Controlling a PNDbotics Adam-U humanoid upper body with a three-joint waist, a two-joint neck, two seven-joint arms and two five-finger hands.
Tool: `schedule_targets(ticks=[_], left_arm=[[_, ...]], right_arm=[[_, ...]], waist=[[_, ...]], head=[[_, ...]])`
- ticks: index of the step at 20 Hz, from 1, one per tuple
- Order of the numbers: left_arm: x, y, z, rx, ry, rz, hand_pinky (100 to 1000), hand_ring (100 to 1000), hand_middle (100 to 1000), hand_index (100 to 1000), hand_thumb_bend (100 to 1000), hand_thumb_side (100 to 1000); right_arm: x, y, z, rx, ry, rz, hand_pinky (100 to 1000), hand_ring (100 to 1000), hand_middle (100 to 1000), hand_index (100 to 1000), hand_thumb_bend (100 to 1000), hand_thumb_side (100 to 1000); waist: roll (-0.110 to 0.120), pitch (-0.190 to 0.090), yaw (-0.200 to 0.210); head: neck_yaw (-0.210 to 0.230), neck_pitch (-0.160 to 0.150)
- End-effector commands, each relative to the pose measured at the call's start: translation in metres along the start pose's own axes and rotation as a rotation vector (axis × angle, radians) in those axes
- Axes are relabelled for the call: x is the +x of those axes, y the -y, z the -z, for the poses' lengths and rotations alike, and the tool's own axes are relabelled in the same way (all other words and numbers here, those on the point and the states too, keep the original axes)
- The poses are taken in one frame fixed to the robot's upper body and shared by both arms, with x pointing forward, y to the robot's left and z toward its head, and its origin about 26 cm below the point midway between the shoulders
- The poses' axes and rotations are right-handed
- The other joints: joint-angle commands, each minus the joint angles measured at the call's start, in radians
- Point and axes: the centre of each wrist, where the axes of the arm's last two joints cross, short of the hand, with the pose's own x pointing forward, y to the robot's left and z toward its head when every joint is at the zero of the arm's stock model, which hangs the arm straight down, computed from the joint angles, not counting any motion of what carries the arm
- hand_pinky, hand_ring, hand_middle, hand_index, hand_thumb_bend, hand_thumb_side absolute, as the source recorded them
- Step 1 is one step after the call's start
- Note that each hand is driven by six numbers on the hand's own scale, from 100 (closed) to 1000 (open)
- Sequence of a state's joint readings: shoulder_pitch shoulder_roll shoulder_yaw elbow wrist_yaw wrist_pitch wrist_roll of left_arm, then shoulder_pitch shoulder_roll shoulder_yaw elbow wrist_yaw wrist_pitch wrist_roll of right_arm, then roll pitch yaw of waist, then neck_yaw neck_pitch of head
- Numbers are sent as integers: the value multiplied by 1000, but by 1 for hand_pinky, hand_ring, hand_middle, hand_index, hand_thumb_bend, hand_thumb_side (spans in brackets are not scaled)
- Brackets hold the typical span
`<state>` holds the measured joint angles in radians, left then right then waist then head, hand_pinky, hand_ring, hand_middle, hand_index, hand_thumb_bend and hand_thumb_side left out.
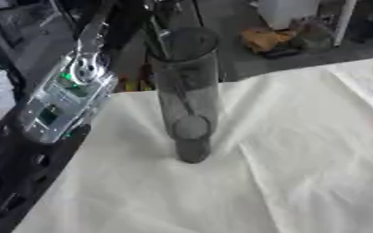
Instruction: Arrange flowers into the vase.
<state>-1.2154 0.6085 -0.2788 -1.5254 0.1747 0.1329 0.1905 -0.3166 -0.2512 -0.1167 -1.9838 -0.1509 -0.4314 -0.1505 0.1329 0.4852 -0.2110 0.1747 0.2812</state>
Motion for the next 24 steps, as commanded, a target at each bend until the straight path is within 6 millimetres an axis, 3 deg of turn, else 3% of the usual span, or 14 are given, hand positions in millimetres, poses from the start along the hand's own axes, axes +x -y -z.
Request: schedule_targets(ticks=[1, 5, 10, 15, 24], left_arm=[[9, -13, 2, -5, 18, 53, 539, 776, 739, 918, 322, 778], [8, -16, 2, -47, 2, 92, 612, 827, 793, 959, 411, 829], [7, -16, 1, -86, -13, 121, 647, 847, 815, 976, 437, 839], [4, -19, -1, -135, -23, 185, 693, 875, 855, 1000, 526, 832], [2, -36, -6, -284, -68, 355, 739, 908, 897, 1000, 488, 861]], right_arm=[[5, 1, 5, 8, 19, -3, 876, 841, 642, 925, 100, 984], [5, 1, 4, 9, 15, -2, 875, 841, 641, 925, 100, 981], [5, 2, 5, 9, 13, -1, 875, 841, 641, 925, 100, 981], [5, 2, 5, 10, 12, 2, 875, 840, 641, 925, 100, 980], [5, 3, 4, 8, -2, 1, 875, 840, 642, 926, 100, 975]], waist=[[-5, -38, 0], [-2, -43, 4], [0, -48, 3], [5, -53, 4], [13, -69, 20]], head=[[2, -1], [2, 1], [1, -1], [1, 0], [-11, 13]])
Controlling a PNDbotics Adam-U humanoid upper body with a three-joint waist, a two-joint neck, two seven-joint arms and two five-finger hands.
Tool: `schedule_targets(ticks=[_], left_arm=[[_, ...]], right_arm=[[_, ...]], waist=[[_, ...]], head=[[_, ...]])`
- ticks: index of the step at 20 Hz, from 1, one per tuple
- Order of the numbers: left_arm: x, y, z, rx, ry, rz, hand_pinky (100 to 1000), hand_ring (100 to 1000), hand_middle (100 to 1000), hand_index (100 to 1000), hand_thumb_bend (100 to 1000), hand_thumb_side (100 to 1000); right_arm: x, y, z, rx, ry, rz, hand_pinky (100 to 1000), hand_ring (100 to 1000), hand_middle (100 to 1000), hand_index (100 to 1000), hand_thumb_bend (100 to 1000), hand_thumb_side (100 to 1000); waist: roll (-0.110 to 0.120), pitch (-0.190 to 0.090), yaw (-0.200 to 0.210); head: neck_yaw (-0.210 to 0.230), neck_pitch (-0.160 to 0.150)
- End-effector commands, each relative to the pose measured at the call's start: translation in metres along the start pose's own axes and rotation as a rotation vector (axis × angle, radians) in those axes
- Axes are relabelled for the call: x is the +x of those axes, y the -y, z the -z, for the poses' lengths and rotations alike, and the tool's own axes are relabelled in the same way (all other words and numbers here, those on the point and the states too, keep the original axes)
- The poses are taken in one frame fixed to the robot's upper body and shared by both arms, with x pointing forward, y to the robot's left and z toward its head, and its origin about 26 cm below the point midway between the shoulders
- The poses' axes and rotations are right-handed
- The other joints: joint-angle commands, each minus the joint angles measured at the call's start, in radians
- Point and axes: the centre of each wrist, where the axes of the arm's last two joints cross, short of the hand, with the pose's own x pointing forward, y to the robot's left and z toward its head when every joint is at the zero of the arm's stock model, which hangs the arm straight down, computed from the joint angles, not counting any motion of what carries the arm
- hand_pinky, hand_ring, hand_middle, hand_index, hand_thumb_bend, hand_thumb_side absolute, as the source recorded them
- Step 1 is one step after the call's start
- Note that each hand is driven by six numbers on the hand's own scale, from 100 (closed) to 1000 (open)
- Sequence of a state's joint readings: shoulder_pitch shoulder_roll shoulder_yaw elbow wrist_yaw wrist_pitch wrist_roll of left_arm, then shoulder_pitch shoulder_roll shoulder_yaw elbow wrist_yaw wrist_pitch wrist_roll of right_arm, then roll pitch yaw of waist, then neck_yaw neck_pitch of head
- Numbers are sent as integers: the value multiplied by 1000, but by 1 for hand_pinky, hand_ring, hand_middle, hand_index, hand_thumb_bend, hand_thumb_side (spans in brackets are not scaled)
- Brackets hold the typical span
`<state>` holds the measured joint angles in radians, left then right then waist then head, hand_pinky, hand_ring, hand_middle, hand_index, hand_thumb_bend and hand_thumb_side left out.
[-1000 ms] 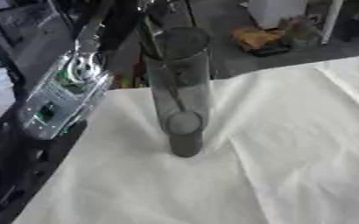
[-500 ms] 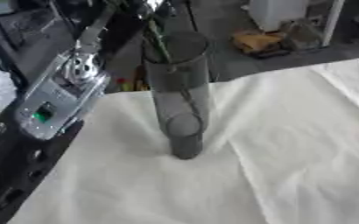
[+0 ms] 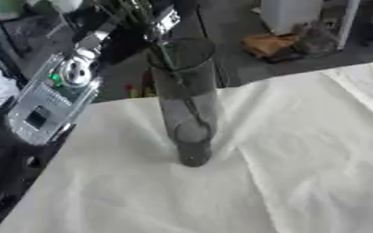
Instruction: Arrange flowers into the vase.
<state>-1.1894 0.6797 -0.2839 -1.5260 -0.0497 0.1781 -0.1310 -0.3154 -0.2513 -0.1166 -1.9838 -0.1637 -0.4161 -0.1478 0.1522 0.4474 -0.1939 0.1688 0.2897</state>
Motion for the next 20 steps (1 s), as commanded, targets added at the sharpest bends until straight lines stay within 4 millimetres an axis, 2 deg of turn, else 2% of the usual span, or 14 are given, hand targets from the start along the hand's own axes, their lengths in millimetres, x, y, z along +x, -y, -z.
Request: schedule_targets(ticks=[1, 9, 10, 12, 14, 20], left_arm=[[4, -21, -4, -5, -4, 79, 740, 909, 898, 1000, 485, 858], [-3, -31, -8, -23, -47, 147, 757, 918, 909, 1000, 471, 855], [-4, -33, -8, -25, -52, 155, 757, 918, 909, 1000, 456, 850], [-6, -34, -8, -45, -64, 167, 767, 923, 913, 1000, 353, 797], [-7, -37, -8, -73, -80, 175, 765, 923, 909, 1000, 323, 776], [-10, -46, -7, -121, -108, 228, 773, 926, 902, 964, 399, 832]], right_arm=[[5, 3, 4, 11, 14, -8, 875, 840, 642, 926, 100, 974], [5, 3, 4, 10, 2, -6, 874, 840, 643, 925, 100, 970], [5, 3, 5, 10, 2, -5, 874, 839, 642, 925, 100, 969], [5, 3, 5, 6, 1, -4, 874, 838, 642, 923, 100, 968], [5, 3, 5, 5, -1, -3, 874, 838, 641, 923, 100, 967], [5, 3, 5, 6, -6, -5, 874, 838, 640, 923, 100, 964]], waist=[[-5, -33, 5], [5, -47, 13], [6, -48, 12], [8, -51, 10], [10, -53, 10], [15, -55, 10]], head=[[-7, 6], [-8, 5], [-8, 5], [-7, 6], [-7, 7], [-5, 9]])
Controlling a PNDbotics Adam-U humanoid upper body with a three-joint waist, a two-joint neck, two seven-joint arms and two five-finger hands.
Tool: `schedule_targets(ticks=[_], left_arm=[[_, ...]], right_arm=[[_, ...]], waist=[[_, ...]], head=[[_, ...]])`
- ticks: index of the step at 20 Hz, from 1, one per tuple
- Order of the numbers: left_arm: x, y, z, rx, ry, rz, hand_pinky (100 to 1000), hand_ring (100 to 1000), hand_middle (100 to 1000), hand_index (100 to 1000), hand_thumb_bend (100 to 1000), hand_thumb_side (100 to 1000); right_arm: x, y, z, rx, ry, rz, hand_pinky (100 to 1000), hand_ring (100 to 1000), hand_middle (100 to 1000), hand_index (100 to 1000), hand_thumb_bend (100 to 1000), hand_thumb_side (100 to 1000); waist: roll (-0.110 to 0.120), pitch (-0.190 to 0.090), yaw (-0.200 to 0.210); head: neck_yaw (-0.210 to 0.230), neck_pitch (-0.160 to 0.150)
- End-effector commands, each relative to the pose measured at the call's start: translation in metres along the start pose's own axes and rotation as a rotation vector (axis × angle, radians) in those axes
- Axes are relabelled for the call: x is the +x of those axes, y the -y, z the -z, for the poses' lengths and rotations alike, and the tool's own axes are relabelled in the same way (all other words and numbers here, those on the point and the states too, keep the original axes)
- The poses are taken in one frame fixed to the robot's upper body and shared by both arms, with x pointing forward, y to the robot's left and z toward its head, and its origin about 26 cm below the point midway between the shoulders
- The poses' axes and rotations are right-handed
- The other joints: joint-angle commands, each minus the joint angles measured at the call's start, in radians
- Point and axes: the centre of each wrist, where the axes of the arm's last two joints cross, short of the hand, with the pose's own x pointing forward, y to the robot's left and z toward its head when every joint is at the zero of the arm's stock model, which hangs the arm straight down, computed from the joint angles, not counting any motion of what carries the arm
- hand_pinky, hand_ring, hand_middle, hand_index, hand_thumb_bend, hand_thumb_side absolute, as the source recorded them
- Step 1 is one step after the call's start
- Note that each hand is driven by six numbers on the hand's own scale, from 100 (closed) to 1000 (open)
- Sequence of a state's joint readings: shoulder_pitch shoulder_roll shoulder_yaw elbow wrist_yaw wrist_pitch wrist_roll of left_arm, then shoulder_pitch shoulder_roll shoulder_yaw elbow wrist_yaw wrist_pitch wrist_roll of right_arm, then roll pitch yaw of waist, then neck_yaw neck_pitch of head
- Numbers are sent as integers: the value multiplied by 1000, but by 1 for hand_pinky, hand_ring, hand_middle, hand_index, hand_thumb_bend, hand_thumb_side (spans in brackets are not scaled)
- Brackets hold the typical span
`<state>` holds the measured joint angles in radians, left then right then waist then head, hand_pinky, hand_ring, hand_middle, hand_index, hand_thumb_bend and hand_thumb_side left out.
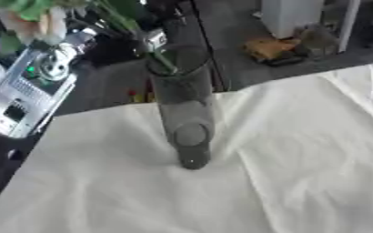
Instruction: Arrange flowers into the vase.
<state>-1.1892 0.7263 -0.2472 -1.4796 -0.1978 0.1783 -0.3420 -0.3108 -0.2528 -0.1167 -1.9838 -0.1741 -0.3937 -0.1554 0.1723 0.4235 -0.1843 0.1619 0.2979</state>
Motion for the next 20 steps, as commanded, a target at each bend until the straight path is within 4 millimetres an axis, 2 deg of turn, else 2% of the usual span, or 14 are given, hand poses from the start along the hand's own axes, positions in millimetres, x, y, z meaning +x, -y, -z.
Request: schedule_targets(ticks=[1, 4, 5, 7, 11, 16, 20], left_arm=[[2, -25, -5, 22, -15, 82, 773, 926, 902, 957, 395, 833], [2, -30, -4, 2, -22, 122, 780, 929, 895, 923, 375, 855], [1, -31, -3, -15, -25, 133, 781, 929, 895, 924, 377, 848], [0, -34, -3, -48, -37, 148, 786, 931, 897, 945, 321, 822], [2, -39, 1, -82, -30, 147, 787, 931, 896, 964, 331, 844], [4, -41, 4, -148, -18, 126, 812, 947, 922, 1000, 450, 875], [8, -43, 5, -181, -5, 131, 822, 953, 931, 1000, 483, 866]], right_arm=[[6, 2, 6, 18, 21, -8, 874, 838, 640, 923, 100, 963], [6, 2, 6, 20, 17, -11, 874, 838, 639, 923, 100, 959], [6, 2, 6, 21, 15, -12, 874, 838, 639, 923, 100, 962], [5, 2, 5, 23, 10, -14, 875, 838, 639, 923, 100, 961], [5, 3, 4, 23, 3, -20, 875, 838, 638, 923, 100, 957], [5, 3, 4, 25, -3, -24, 875, 837, 638, 923, 100, 951], [5, 3, 3, 26, -8, -27, 876, 838, 637, 924, 100, 948]], waist=[[-4, -31, 0], [-1, -32, 1], [0, -33, 2], [2, -35, 6], [8, -39, 10], [14, -44, 9], [15, -42, 13]], head=[[1, 1], [0, 4], [-1, 5], [-2, 8], [-1, 12], [0, 9], [2, 13]])
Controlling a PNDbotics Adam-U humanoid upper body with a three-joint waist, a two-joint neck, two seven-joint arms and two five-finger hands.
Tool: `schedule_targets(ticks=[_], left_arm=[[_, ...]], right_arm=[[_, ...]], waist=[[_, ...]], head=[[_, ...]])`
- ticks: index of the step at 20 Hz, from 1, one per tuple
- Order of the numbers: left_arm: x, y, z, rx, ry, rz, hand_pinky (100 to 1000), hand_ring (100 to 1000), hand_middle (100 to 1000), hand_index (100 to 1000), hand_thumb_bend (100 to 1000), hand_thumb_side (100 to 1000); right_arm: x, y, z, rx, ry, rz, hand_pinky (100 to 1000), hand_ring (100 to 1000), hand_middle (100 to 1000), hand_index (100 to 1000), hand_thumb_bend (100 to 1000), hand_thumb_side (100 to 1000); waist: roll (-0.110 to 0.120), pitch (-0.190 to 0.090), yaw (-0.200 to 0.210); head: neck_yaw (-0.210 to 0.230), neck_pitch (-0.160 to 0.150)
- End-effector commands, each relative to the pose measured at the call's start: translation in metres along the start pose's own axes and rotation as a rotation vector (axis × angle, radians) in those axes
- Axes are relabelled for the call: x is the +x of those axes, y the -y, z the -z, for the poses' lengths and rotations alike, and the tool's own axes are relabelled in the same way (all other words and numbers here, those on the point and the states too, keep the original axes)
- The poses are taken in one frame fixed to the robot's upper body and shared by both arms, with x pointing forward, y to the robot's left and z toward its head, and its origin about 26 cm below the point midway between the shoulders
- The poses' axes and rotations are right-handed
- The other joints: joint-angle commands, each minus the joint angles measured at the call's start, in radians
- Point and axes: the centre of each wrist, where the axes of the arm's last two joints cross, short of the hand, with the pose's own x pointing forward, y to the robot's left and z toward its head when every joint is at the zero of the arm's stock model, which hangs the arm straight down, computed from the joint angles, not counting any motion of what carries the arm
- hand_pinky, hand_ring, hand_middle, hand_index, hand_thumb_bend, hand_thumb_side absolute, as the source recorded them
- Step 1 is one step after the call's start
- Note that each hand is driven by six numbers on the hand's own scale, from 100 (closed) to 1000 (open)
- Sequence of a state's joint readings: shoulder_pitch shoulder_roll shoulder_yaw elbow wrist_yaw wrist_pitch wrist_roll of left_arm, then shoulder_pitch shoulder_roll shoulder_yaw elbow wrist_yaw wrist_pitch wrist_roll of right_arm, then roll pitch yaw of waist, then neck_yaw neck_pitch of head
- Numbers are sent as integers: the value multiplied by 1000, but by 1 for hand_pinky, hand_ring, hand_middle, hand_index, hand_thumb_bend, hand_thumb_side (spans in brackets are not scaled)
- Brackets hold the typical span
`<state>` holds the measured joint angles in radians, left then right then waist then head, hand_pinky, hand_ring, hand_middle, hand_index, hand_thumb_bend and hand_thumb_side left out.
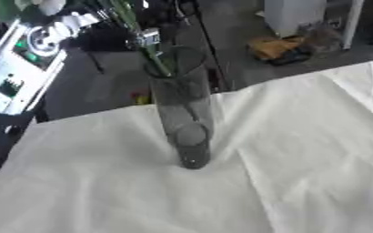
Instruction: Arrange flowers into the vase.
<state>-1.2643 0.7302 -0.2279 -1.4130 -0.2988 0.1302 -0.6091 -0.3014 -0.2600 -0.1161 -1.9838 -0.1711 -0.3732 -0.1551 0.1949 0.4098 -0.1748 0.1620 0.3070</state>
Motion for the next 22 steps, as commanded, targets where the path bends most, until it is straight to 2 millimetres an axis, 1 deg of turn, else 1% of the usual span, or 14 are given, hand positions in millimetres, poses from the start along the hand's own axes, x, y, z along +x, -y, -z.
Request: schedule_targets(ticks=[1, 7, 8, 10, 12, 15, 16, 17, 18, 19, 22], left_arm=[[4, -19, -7, 13, 8, 19, 821, 952, 932, 1000, 488, 867], [2, -15, -6, -73, 9, -12, 828, 957, 946, 1000, 520, 881], [2, -15, -6, -91, 7, -16, 832, 960, 951, 1000, 546, 877], [1, -14, -6, -138, -1, -23, 839, 965, 965, 1000, 563, 891], [1, -14, -6, -177, -12, -25, 845, 970, 977, 1000, 602, 886], [4, -17, -8, -208, -35, -2, 862, 980, 996, 1000, 626, 856], [4, -18, -9, -215, -43, 8, 873, 986, 1000, 1000, 636, 829], [4, -18, -10, -229, -55, 20, 881, 990, 1000, 1000, 638, 811], [3, -19, -11, -239, -66, 33, 881, 990, 1000, 1000, 638, 811], [2, -18, -12, -247, -79, 42, 884, 991, 1000, 1000, 622, 796], [0, -18, -13, -251, -103, 57, 886, 992, 1000, 1000, 618, 807]], right_arm=[[5, 0, 5, 21, 18, -13, 876, 838, 637, 925, 100, 948], [5, -1, 4, 20, 15, -11, 877, 838, 635, 925, 100, 943], [5, -1, 4, 20, 15, -11, 877, 838, 635, 925, 100, 944], [5, -1, 4, 22, 14, -10, 877, 838, 635, 925, 100, 942], [5, -1, 4, 23, 11, -11, 877, 838, 634, 925, 100, 941], [5, -1, 3, 26, 6, -11, 878, 838, 634, 926, 100, 938], [5, -1, 3, 27, 5, -11, 878, 838, 634, 926, 100, 938], [5, -1, 4, 28, 5, -11, 878, 838, 634, 926, 100, 938], [5, -1, 4, 29, 5, -11, 878, 838, 634, 926, 100, 938], [5, -1, 4, 28, 4, -11, 878, 838, 634, 926, 100, 938], [5, -1, 4, 27, 2, -11, 878, 838, 633, 927, 100, 938]], waist=[[-7, -28, 4], [-9, -24, 4], [-9, -24, 4], [-9, -24, 3], [-8, -25, 5], [-6, -25, 10], [-5, -25, 11], [-4, -26, 12], [-4, -26, 12], [-4, -26, 12], [-3, -29, 13]], head=[[2, 4], [5, 9], [5, 8], [6, 5], [5, 3], [3, 6], [2, 6], [2, 5], [1, 5], [1, 5], [2, 5]])
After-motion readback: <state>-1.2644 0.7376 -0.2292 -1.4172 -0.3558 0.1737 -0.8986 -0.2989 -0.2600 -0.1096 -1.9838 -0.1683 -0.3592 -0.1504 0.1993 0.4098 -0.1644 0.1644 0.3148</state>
